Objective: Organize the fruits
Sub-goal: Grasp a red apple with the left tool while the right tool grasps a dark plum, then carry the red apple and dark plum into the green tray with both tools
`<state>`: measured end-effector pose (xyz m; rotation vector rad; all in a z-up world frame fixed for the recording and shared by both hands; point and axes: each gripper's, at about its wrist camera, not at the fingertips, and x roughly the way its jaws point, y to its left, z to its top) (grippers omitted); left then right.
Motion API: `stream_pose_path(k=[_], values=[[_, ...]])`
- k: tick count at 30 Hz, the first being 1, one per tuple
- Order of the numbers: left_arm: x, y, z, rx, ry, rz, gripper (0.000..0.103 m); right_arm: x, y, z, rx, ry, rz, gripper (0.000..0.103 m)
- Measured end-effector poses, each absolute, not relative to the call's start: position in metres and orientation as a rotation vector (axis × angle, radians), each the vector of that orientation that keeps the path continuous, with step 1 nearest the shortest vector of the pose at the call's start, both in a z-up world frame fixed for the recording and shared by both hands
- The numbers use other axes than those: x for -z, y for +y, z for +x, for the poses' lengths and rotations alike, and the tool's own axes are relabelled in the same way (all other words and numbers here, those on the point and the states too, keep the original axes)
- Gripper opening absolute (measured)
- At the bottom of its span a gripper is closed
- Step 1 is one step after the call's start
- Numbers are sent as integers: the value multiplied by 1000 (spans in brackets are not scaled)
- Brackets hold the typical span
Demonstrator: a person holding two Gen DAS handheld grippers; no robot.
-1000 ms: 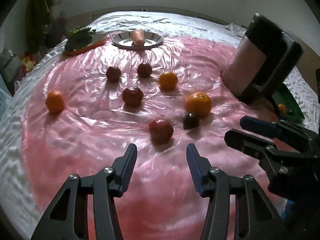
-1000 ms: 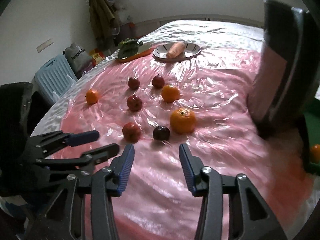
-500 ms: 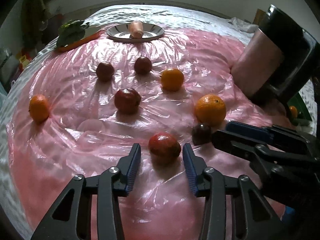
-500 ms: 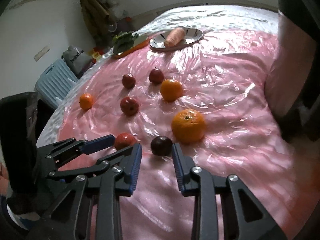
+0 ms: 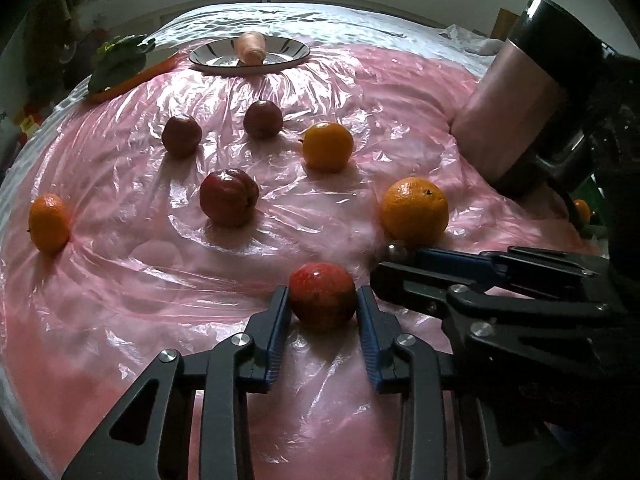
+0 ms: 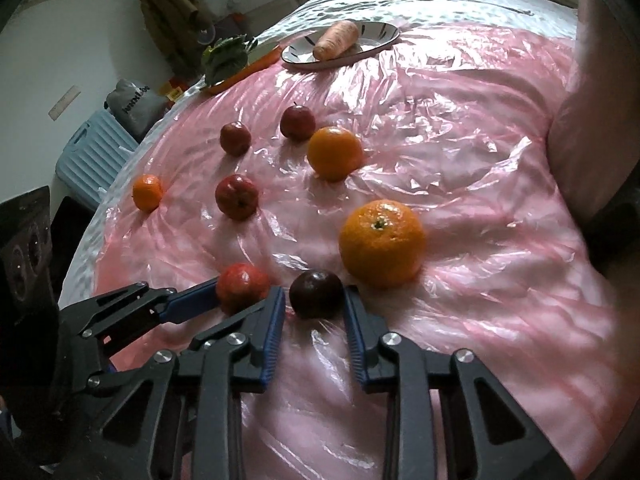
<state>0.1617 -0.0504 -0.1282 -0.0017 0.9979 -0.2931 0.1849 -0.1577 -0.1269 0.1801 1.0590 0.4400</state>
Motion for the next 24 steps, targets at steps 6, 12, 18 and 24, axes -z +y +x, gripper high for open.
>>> stream_pose_path(k=[6,12,18,24], values=[[126,-45,157,308,981,-27,29,127,-160,183,-437,1050,188,10],[122,-41,150,306,961,-56,29,121,-165,179,-447,1028,219,10],[113,-36,140,299,935,-80,28,109,-170,171,-451,994,235,10],[102,-31,130,287,913,-100,28,94,-177,159,-443,959,236,10]])
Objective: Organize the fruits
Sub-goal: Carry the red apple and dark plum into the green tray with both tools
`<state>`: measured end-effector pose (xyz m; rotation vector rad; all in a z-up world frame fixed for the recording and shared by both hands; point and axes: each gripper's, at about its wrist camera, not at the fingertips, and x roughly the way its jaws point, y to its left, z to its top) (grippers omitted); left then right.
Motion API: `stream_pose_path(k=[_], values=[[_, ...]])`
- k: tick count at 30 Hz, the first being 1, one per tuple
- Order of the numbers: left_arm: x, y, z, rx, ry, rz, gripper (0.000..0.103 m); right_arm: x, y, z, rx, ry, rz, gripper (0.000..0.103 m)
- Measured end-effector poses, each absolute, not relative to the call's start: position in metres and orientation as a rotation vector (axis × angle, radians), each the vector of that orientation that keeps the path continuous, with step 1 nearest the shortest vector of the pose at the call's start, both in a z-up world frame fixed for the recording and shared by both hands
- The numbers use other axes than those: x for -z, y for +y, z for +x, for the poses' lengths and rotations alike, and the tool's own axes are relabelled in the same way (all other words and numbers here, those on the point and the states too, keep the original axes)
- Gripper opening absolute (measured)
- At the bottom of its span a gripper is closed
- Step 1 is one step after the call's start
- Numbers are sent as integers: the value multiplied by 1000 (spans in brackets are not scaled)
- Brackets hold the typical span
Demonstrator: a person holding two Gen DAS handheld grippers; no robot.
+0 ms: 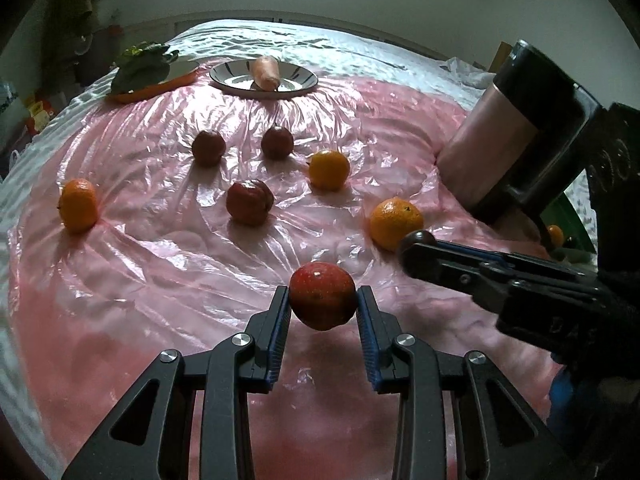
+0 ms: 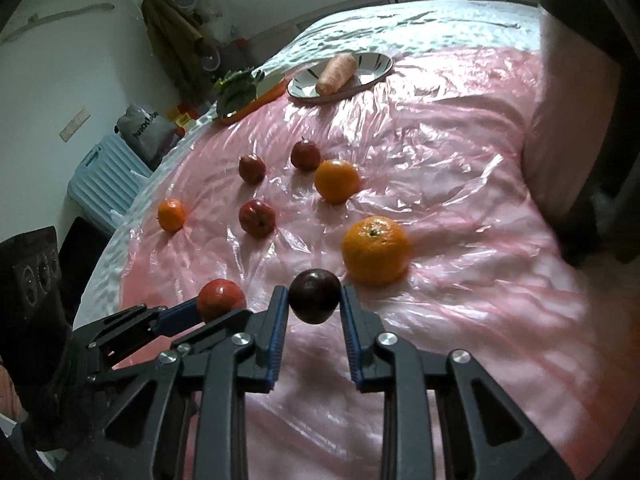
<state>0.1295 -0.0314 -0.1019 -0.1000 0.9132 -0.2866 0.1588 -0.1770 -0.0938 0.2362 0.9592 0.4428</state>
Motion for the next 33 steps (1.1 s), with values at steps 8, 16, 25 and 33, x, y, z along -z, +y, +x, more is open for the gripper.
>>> stream_pose_path(k=[8,16,25,33], values=[[84,-28,108,282,883,-95,29,74,-188,134,-436,920,215,10],[74,-47,79,317,884,-77,29,70,-225,92,-392,902,185,10],[65,-128,53,462,903,-17,29,74,-314,54,-260,881,213,10],[60,-220,45,613,925,68,29,70,-413,38,-120,833,268,10]])
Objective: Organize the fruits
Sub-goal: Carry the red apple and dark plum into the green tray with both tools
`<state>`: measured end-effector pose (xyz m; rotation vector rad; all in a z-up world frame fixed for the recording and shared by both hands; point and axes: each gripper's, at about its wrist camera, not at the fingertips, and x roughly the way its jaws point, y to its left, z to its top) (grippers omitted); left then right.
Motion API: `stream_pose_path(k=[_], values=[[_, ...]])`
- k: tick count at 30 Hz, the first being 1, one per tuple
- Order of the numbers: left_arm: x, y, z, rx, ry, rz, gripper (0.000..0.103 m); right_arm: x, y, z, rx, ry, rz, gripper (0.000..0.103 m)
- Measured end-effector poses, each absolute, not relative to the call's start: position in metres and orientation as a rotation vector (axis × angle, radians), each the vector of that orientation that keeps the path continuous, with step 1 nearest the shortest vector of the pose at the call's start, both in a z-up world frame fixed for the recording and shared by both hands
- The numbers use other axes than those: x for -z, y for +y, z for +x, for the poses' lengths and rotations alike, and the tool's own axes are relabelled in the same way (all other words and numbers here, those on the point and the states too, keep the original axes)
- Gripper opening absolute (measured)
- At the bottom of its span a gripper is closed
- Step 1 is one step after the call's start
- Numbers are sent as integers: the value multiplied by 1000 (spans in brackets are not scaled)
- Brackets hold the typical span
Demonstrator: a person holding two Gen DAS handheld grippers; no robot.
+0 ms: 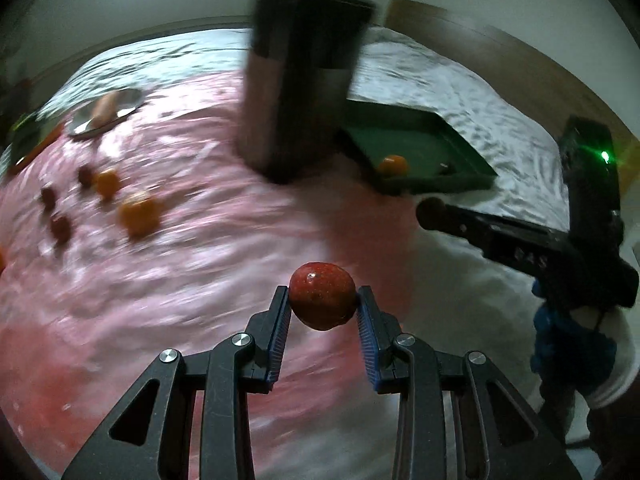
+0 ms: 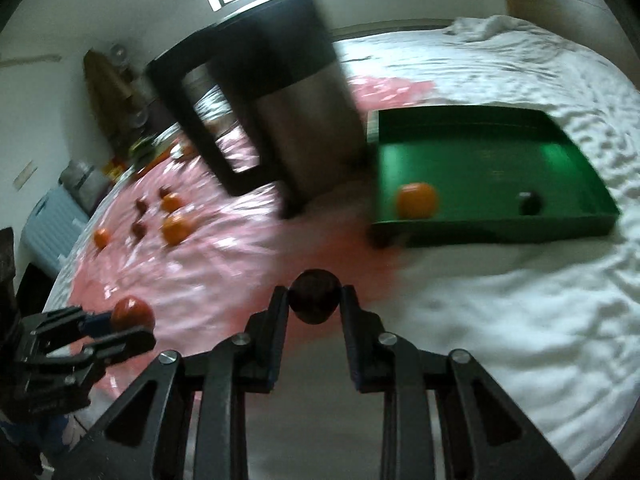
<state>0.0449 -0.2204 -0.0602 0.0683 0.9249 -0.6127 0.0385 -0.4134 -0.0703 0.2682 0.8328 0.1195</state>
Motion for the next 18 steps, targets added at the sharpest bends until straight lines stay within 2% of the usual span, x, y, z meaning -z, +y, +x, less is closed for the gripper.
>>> stream_pose_path(k=[10,18], values=[[46,-320,57,721,909,156,29,69,-505,33,-4,784,321,10],[34,-389,101,749,886,178,29,65,-563,57,83,743,303,10]])
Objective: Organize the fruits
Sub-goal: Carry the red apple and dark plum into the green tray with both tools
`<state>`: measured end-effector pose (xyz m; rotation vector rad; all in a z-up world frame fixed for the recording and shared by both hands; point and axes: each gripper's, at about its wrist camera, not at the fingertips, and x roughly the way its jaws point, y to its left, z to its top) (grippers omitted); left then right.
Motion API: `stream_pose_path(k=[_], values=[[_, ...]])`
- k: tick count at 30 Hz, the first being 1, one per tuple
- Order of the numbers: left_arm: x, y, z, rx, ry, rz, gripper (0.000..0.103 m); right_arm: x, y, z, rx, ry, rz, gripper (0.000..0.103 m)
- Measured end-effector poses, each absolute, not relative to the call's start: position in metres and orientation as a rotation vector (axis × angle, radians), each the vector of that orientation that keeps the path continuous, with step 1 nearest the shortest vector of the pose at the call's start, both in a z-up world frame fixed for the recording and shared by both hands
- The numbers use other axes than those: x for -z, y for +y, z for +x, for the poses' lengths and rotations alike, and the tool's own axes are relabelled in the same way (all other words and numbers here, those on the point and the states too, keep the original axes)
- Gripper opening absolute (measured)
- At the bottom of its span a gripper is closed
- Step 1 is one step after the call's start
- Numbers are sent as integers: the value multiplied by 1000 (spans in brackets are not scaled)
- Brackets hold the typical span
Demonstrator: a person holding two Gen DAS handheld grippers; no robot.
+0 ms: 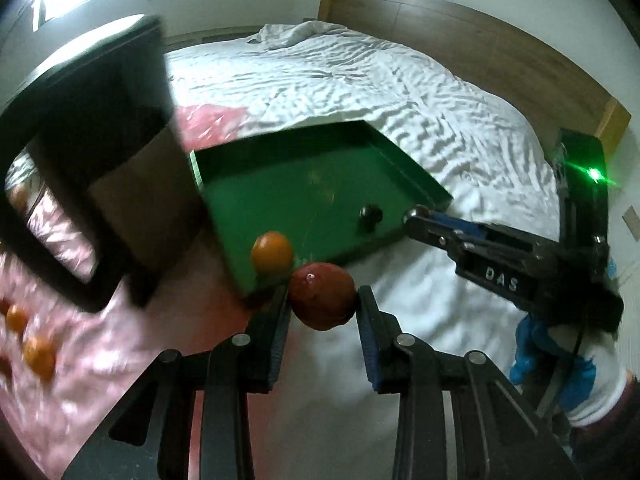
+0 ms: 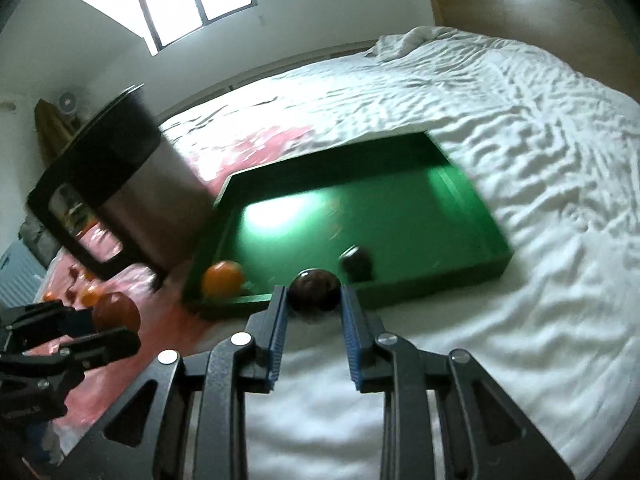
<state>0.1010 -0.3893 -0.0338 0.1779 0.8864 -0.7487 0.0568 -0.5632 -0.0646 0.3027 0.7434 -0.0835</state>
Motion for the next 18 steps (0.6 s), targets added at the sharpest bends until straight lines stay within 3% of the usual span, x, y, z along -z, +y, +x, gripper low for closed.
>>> stream_pose_path(k=[8,18], values=[[63,-454,158,705,955,222,29,82,-613,99,160,775,257,10],[98,-481,179,682,1000,307,29,115,-629,131,183,843,214,10]])
